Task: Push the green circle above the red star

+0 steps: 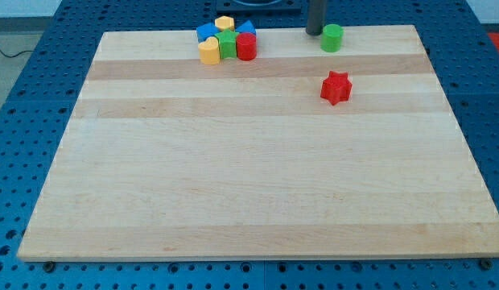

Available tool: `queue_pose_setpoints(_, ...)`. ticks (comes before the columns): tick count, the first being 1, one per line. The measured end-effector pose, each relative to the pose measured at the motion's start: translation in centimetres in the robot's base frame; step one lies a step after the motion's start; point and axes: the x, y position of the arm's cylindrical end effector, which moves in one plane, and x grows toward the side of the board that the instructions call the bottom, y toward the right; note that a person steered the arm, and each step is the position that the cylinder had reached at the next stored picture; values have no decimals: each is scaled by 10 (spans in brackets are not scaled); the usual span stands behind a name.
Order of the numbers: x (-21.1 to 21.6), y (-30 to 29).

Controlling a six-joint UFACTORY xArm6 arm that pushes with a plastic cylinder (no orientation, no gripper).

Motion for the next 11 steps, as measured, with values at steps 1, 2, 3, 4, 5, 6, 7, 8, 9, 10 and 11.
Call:
queue_pose_setpoints(1,33,0)
queue_pose_setpoints(2,32,0)
queue_pose_setpoints(3,-12,-2)
queue_pose_setpoints(4,-18,4)
queue_pose_setpoints(5,-5,28)
queue_pose_setpoints(6,24,28)
queue_pose_setpoints(7,50,28)
queue_pose_setpoints(8,67,28)
queue_pose_setpoints(9,69,28)
queue_pose_setpoints(10,40,35)
queue_pose_setpoints(11,32,73)
